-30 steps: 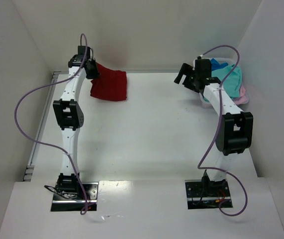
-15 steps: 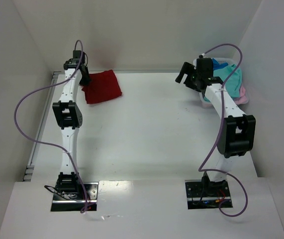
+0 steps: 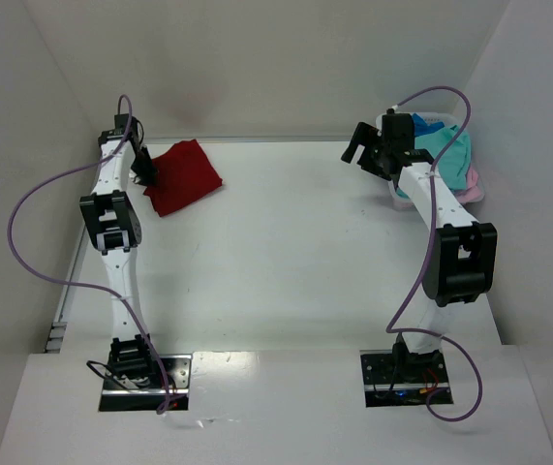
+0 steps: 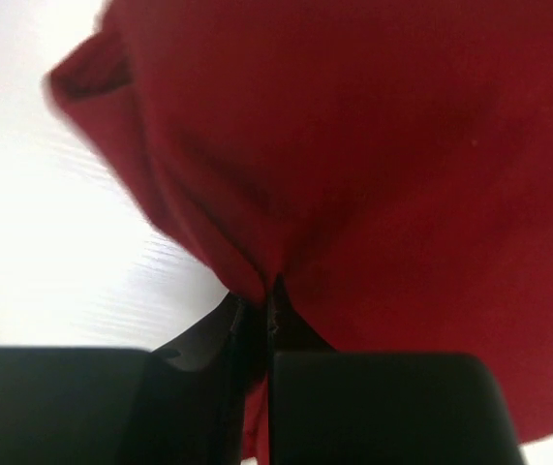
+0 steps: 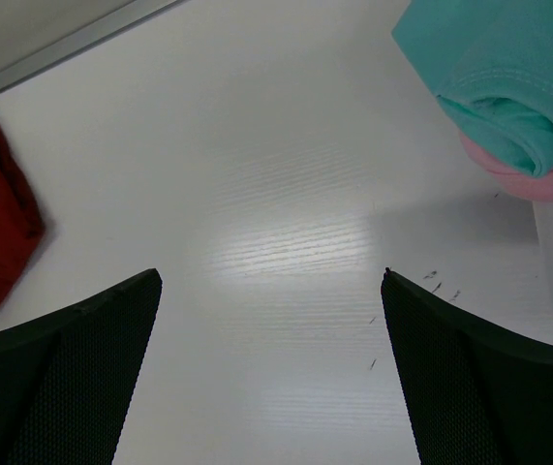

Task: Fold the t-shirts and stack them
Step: Put the neatly folded tshirt into the corner of the board with the left arm

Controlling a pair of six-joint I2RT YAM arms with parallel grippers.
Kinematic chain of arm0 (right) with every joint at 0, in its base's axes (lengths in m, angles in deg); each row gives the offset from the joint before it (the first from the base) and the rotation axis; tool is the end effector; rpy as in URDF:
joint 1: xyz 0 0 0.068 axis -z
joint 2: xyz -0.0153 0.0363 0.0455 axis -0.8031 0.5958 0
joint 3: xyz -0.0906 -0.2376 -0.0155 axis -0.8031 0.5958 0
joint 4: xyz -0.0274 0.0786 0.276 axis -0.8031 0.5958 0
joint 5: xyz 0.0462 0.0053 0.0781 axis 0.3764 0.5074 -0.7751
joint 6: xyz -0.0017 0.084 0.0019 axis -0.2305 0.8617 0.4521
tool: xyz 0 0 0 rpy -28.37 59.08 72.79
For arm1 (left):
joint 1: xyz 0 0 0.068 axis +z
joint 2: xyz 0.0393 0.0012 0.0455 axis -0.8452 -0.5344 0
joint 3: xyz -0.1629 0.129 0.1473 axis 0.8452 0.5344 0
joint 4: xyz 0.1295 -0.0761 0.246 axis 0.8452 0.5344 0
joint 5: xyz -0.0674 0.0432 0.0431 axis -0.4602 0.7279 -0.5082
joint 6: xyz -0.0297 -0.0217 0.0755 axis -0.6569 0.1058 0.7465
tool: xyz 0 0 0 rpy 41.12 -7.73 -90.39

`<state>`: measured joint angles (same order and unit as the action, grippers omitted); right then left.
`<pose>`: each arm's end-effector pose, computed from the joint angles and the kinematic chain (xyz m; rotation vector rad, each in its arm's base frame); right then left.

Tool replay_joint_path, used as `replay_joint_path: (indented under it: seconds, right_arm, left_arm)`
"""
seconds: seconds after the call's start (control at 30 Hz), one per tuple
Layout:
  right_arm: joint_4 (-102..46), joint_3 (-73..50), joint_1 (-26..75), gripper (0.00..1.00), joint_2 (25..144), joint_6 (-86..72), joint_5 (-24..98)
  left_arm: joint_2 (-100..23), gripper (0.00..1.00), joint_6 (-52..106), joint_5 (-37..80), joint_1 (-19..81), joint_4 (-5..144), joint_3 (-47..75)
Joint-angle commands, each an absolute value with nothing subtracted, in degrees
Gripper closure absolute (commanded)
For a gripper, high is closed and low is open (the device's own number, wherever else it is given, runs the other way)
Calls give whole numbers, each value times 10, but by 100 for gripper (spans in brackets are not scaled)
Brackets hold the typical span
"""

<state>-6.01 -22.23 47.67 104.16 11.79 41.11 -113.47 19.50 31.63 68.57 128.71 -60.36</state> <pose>0.4602 0.0505 0.2588 0.3534 2.2069 0.3626 0.5702 0.1118 0.1462 -0.6820 2.5498 -0.0063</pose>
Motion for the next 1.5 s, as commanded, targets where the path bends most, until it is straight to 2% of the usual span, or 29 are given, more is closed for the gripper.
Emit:
replay_joint_path:
  seconds: [0.0,0.1,0.43,1.07,1.23,1.4,1.47]
  right_arm:
    - [-63,-228,473,0,1041,112,421]
    - [-63,-228,473,0,1041,112,421]
    - [-63,-239,473,0,1051,112,427]
    - [-63,-239,473,0,1057,112,421]
    - [-63,-233,473,0,1051,112,421]
    - [-68,-223,473,0,1046,117,421]
    - [-68,-223,473,0,1041,117,421]
  left_arm:
    - [-1066,100,175,274,706,1232,-530]
    - [-1042,100,175,284,722,1204,-469]
    - [-1025,99,132,303,769,1148,-432]
    - [-1069,96,121,357,792,1137,-509]
    - [-1069,88,121,369,798,1137,-514]
    - [-1069,88,121,380,809,1137,-502]
    - [-1069,84,127,375,816,1137,-495]
